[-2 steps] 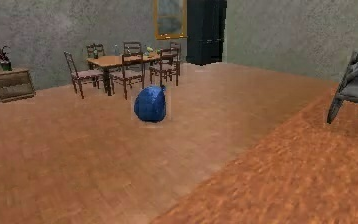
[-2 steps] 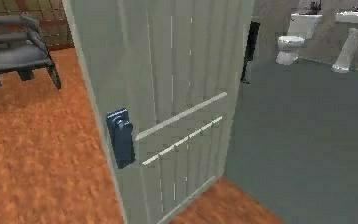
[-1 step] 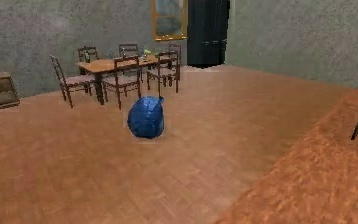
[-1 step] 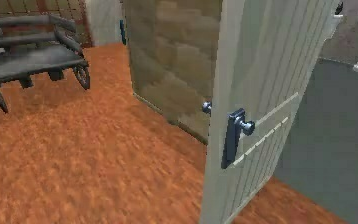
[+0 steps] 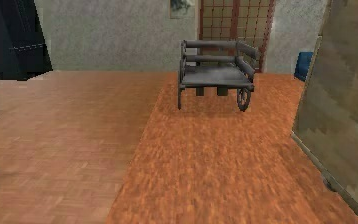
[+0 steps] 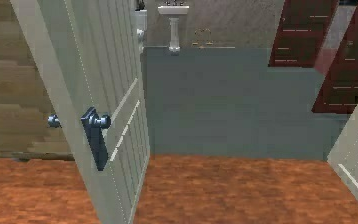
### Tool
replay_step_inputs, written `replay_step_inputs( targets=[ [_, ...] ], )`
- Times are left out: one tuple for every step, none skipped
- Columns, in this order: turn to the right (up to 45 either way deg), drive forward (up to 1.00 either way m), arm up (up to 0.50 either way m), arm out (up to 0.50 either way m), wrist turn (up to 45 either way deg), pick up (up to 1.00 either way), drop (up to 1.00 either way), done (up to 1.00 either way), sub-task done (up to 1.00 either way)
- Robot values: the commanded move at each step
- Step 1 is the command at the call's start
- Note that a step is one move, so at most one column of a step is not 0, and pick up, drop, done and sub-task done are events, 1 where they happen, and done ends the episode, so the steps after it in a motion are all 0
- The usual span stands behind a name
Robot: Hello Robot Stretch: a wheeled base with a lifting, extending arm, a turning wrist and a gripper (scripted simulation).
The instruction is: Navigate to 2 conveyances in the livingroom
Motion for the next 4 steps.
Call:
replay_step_inputs(
  targets=[
    [0.0,0.50,0.00,0.00,0.0,0.00,0.00,0.00,0.00],
    [45.0,0.00,0.00,0.00,0.0,0.00,0.00,0.00,0.00],
    [18.0,0.00,0.00,0.00,0.0,0.00,0.00,0.00,0.00],
    [0.0,0.00,0.00,0.00,0.0,0.00,0.00,0.00,1.00]
  ],
)
